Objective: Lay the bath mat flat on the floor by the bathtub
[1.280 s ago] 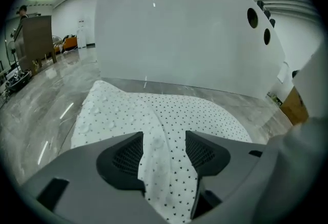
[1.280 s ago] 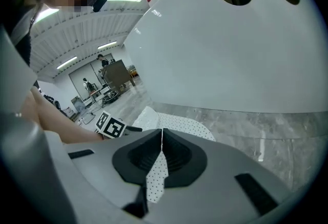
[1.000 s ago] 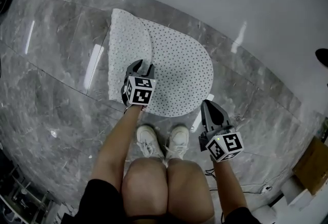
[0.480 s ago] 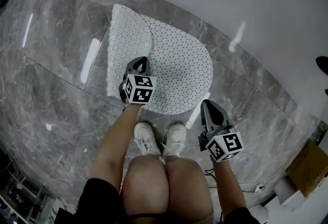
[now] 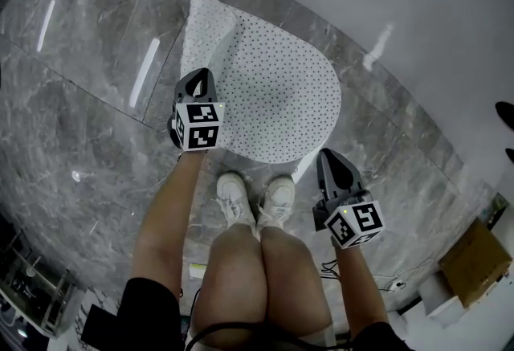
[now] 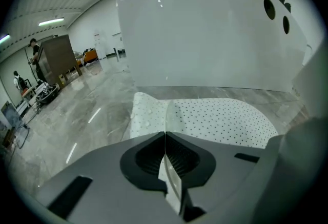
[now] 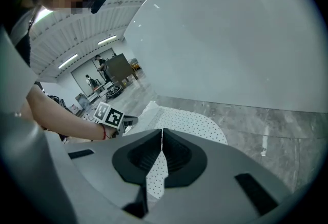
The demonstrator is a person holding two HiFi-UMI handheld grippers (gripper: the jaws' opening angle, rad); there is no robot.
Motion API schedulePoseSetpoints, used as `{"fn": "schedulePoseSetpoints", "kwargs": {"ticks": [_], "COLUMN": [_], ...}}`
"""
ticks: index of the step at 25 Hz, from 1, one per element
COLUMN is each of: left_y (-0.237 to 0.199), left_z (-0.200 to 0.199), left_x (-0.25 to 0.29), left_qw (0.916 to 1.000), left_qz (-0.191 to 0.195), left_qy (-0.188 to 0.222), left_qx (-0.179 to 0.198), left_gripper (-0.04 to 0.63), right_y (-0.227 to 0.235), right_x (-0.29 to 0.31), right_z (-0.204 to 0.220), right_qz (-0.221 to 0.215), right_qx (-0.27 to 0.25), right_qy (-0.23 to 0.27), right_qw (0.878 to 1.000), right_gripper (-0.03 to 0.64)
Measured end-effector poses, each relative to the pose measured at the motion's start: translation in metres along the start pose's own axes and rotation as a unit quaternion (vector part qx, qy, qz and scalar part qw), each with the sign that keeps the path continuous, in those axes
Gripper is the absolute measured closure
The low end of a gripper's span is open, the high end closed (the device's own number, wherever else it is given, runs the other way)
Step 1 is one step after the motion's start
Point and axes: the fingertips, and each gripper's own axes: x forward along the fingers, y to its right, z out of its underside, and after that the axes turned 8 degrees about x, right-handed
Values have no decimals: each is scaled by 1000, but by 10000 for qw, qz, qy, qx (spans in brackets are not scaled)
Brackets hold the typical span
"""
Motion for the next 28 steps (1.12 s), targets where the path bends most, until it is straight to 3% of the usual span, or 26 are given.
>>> {"fn": "schedulePoseSetpoints", "kwargs": {"ticks": [10,17,23,26,28], "left_y": [-121,-202,-192,-170,-151], "left_z": [9,42,43,24,2], "left_x": [-48,-86,-98,-107,-112], "left_qw": [9946,9759,9797,9862,9913], "left_qz": [-961,-1940,-1795,-1516,-1254], "left_qy": [-299,-611,-614,-251,52], "left_qx": [-252,-789,-641,-618,-392], "left_gripper": [574,572,572,572,572], "right_y": [-49,-74,-78,-80,-79], "right_x": [14,21,11,-1,-10], "right_z": [-27,-38,-39,-45,-53], "right_qz": [-294,-485,-412,-340,-279], "right_qx": [-52,-211,-252,-244,-230], "right_qy": [-262,-351,-363,-268,-161], "right_qw": [9992,9980,9982,9988,9992], "right_gripper": [591,591,591,591,591]}}
